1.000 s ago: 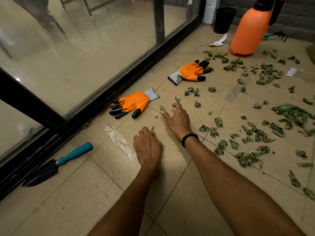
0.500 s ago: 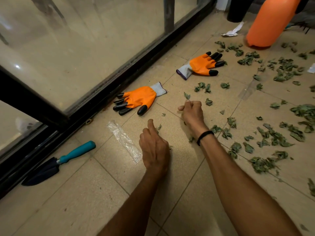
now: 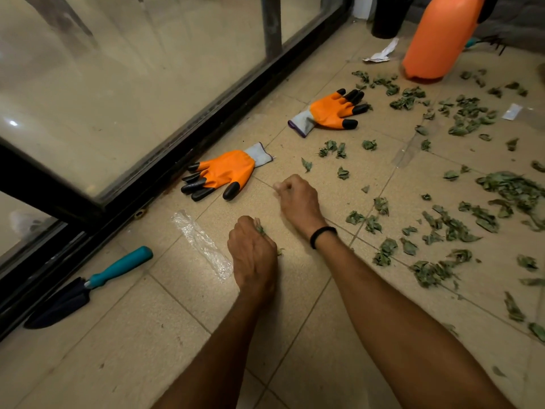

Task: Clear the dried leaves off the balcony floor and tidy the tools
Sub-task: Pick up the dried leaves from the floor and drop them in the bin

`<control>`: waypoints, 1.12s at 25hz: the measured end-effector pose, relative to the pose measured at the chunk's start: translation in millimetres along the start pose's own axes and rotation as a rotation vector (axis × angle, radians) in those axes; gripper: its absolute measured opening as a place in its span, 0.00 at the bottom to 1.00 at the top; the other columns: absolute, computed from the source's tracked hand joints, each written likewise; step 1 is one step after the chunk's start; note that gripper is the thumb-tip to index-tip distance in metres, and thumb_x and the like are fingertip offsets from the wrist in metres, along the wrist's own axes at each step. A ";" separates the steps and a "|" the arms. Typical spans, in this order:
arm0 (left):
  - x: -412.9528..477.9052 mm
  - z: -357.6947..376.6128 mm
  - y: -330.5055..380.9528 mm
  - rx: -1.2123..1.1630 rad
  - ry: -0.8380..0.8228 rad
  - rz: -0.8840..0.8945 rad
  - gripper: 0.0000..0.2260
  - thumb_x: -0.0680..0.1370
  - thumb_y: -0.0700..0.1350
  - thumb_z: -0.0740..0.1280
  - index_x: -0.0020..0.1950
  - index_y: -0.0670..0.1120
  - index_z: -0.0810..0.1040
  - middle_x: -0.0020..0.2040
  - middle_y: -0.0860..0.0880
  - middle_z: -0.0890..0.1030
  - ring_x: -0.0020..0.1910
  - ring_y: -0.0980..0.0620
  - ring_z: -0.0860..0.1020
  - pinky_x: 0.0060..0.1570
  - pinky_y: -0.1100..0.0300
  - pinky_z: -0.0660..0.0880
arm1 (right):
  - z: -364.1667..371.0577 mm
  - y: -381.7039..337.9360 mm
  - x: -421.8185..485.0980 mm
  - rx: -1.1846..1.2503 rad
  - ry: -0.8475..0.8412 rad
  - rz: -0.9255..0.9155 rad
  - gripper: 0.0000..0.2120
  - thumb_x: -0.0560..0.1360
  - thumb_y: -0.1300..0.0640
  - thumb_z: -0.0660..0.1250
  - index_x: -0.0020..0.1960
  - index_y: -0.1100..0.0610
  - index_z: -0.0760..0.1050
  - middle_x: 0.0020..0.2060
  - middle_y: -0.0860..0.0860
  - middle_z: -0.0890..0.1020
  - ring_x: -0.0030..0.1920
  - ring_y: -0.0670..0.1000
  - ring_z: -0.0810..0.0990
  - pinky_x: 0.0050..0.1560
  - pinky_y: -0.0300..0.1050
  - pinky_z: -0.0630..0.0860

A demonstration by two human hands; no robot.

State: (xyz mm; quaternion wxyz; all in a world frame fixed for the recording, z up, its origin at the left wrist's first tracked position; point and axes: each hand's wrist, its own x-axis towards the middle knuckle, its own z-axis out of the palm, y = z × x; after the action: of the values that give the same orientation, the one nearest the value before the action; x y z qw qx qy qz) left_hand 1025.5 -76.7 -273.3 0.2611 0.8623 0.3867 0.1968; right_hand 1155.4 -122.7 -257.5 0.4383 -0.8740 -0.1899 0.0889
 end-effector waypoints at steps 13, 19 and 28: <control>-9.7 -7.6 7.2 -0.063 -0.008 -0.046 0.15 0.78 0.36 0.58 0.63 0.49 0.69 0.51 0.51 0.71 0.49 0.54 0.70 0.41 0.60 0.67 | -25.3 52.4 -102.8 -0.422 0.105 -0.217 0.09 0.82 0.49 0.60 0.50 0.55 0.69 0.44 0.50 0.73 0.45 0.49 0.69 0.46 0.45 0.72; -20.1 -15.2 -4.3 -0.281 0.079 -0.072 0.14 0.76 0.50 0.51 0.40 0.44 0.71 0.36 0.46 0.74 0.37 0.46 0.73 0.38 0.47 0.73 | -73.3 19.3 -82.7 0.966 0.027 0.555 0.10 0.83 0.54 0.60 0.46 0.58 0.72 0.33 0.49 0.73 0.29 0.45 0.69 0.29 0.38 0.65; -42.0 -20.3 -12.2 -0.354 0.015 -0.029 0.24 0.82 0.66 0.50 0.48 0.49 0.73 0.36 0.49 0.78 0.34 0.49 0.78 0.32 0.50 0.79 | -105.0 47.5 -122.6 1.395 -0.104 0.691 0.13 0.84 0.54 0.55 0.41 0.56 0.68 0.35 0.52 0.74 0.31 0.46 0.68 0.27 0.37 0.64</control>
State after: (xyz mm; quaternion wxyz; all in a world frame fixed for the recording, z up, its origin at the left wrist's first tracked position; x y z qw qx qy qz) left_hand 981.4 -96.1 -270.5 0.4088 0.7955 0.3605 0.2647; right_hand 1089.4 -275.6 -233.8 0.8247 -0.4005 0.1725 0.3602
